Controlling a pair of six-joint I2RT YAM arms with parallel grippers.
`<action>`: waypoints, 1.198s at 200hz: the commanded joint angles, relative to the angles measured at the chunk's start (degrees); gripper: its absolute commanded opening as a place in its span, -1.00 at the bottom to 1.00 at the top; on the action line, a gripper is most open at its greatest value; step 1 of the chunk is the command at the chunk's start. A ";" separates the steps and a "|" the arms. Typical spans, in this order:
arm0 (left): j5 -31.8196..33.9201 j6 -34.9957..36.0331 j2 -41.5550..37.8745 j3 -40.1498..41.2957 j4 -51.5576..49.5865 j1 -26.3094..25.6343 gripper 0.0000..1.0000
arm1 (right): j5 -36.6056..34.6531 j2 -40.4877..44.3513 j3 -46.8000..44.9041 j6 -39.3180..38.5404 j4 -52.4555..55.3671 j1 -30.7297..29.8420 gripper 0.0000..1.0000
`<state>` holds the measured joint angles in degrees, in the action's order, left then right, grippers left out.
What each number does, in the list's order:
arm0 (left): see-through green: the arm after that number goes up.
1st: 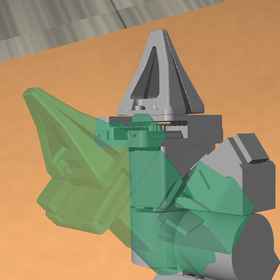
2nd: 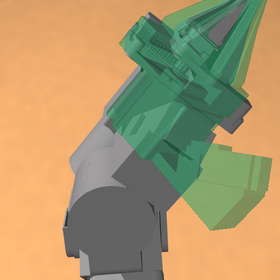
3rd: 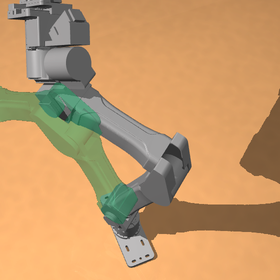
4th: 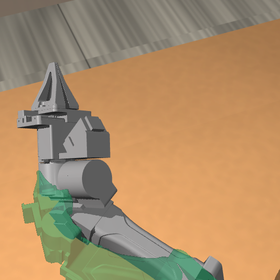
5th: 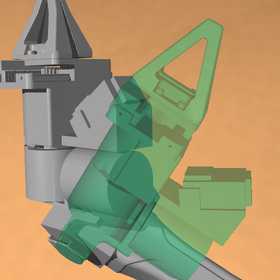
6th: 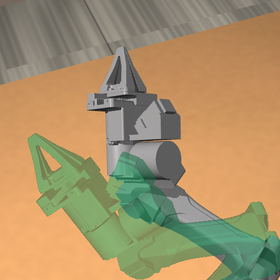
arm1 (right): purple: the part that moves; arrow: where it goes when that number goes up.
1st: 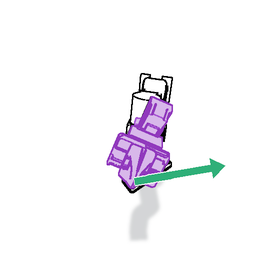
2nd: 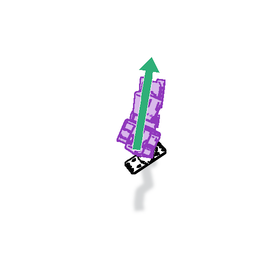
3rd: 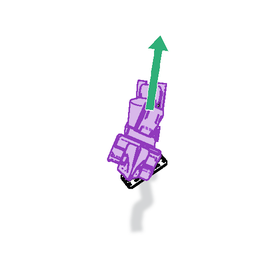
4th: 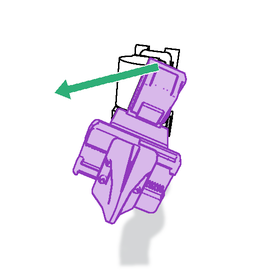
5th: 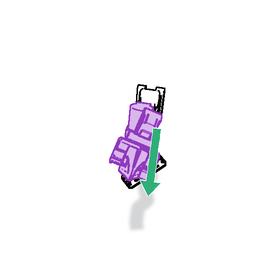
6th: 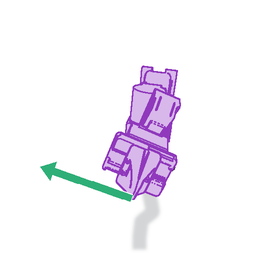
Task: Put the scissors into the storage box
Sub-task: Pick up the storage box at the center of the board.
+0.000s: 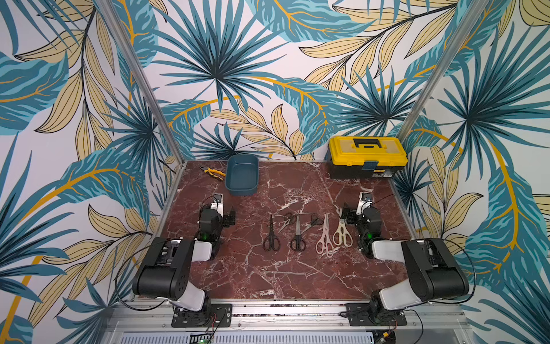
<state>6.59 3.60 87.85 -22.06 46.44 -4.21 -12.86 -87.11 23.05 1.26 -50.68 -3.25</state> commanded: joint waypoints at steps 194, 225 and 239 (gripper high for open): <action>-4.74 -15.56 27.01 -90.36 -94.42 -2.21 0.76 | -6.56 5.47 42.18 8.84 69.78 -15.71 0.90; -0.97 -15.64 43.18 -112.55 -109.05 -2.12 0.76 | -0.95 7.92 40.64 12.42 68.21 -17.74 0.91; 3.98 -15.43 48.29 -120.76 -113.98 -1.48 0.76 | 0.34 8.98 40.17 12.55 68.52 -18.02 0.92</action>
<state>5.08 -10.57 129.01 -131.79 -47.03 -6.66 -14.90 -80.62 64.23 11.03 13.10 -20.75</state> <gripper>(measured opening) 0.879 0.956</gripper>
